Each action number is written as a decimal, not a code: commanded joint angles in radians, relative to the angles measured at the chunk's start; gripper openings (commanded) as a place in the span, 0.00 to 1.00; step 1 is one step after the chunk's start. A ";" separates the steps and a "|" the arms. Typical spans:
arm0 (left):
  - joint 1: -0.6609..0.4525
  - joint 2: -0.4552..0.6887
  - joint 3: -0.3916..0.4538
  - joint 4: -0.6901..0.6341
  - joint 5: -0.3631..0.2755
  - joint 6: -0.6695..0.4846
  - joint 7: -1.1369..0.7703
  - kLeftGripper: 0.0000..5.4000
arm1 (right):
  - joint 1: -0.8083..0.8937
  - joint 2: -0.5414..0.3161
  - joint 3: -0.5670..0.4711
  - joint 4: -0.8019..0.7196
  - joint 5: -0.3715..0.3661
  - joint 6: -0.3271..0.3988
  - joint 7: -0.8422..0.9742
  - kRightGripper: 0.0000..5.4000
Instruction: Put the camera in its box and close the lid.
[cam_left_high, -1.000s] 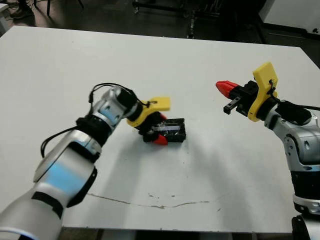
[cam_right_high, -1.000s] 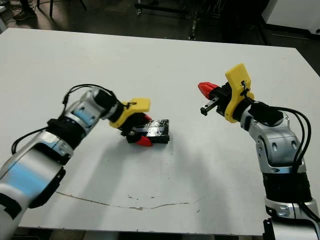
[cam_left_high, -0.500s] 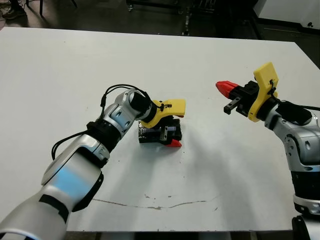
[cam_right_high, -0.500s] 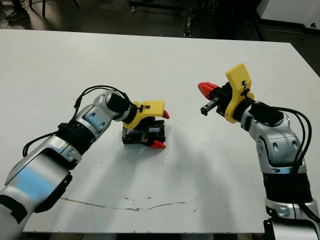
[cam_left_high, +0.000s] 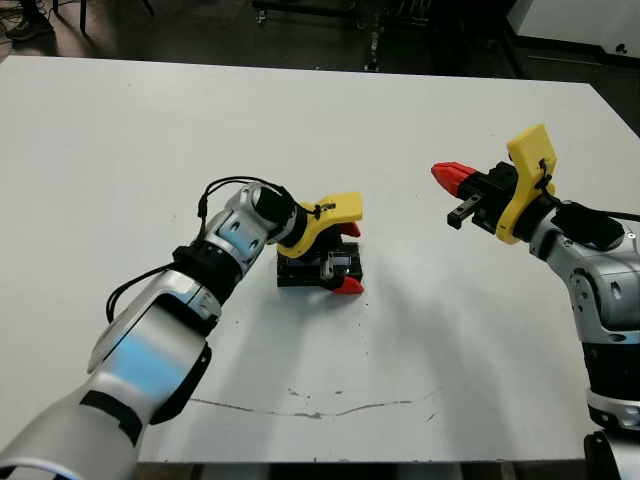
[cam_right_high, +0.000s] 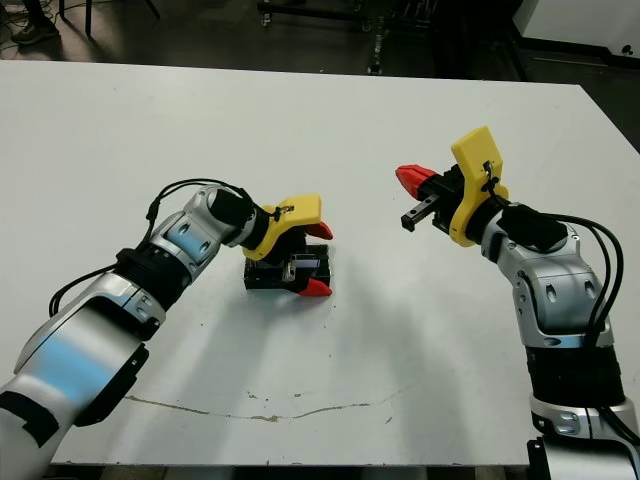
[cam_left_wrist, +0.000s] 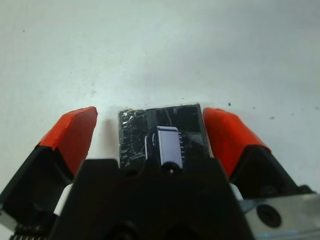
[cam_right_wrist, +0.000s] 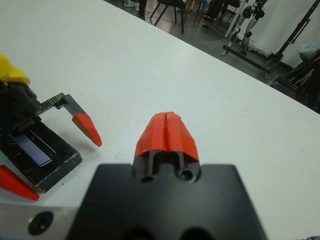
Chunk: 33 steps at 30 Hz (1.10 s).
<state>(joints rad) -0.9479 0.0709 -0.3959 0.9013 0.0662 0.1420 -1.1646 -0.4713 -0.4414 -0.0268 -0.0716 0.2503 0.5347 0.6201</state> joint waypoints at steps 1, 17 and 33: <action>0.085 -0.042 0.030 0.088 -0.029 0.066 -0.014 1.00 | 0.014 -0.017 -0.012 0.002 0.011 0.006 0.005 0.00; 0.146 -0.066 0.167 0.165 -0.129 0.148 0.005 1.00 | 0.019 -0.020 -0.008 0.000 0.016 -0.002 0.008 0.00; 0.314 0.093 0.400 -0.567 -0.385 0.475 0.185 1.00 | 0.022 -0.016 -0.024 -0.030 0.025 0.031 -0.014 0.00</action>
<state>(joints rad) -0.6736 0.1391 -0.0356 0.4344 -0.2881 0.5667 -1.0296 -0.4603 -0.4431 -0.0384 -0.0919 0.2663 0.5469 0.6158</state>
